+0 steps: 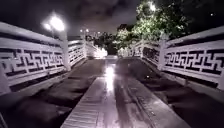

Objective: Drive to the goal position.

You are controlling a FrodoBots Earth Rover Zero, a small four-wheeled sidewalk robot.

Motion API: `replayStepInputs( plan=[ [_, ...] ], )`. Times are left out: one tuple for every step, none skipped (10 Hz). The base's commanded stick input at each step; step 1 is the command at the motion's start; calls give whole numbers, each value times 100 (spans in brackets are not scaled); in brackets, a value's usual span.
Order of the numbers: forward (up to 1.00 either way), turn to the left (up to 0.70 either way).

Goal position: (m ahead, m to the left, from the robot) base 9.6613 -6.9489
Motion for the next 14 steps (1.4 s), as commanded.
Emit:
replayStepInputs(
  plan=[
    [38, 0],
    [38, 0],
    [38, 0],
    [38, 0],
    [51, 0],
    [59, 0],
    [59, 0],
    [59, 0],
    [59, 0],
    [59, 0],
    [59, 0],
    [59, 0],
    [59, 0],
    [59, 0]
  ],
)
